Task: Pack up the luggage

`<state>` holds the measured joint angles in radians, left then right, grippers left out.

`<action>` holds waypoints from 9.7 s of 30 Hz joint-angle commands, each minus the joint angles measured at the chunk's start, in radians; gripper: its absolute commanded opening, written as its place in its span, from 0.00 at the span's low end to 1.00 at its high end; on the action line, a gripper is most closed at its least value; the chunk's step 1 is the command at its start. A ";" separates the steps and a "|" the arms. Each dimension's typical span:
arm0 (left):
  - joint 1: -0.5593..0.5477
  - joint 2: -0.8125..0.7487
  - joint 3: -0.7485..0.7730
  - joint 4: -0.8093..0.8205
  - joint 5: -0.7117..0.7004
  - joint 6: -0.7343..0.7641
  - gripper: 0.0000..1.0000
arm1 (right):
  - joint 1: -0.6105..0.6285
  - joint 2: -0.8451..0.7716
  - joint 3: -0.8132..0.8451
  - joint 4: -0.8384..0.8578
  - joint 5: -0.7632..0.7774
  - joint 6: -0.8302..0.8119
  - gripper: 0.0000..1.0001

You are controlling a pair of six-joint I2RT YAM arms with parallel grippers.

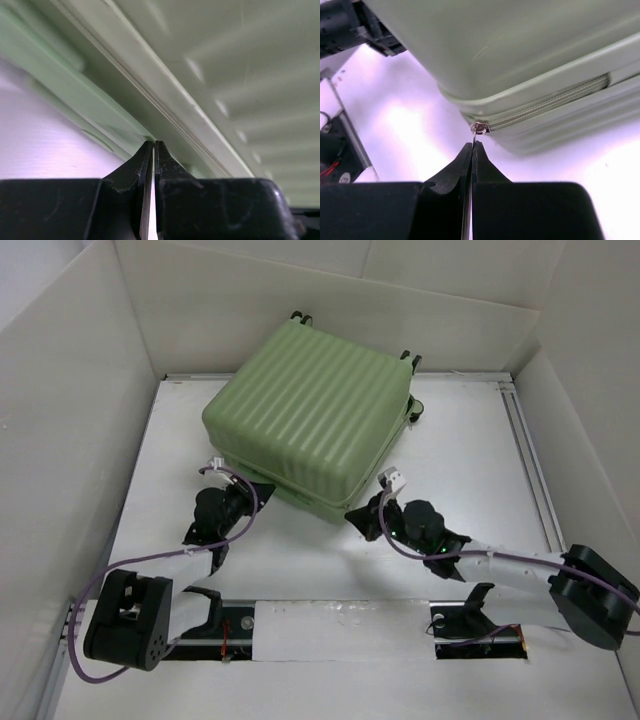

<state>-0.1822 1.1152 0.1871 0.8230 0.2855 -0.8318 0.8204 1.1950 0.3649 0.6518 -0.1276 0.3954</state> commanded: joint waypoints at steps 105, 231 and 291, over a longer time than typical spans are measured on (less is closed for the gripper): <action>0.115 0.512 0.447 0.452 0.137 -0.293 0.83 | -0.486 0.908 1.402 -0.680 -0.495 0.136 0.99; -0.166 -0.719 0.311 -0.924 -0.258 0.122 1.00 | -0.693 -0.061 0.106 -0.270 -0.110 0.046 0.55; -0.166 -0.755 0.230 -0.927 -0.534 0.003 1.00 | -0.507 0.275 0.219 0.151 -0.309 -0.030 0.58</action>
<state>-0.3477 0.3588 0.4358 -0.1398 -0.2005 -0.8234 0.3187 1.4643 0.5301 0.7151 -0.3260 0.4088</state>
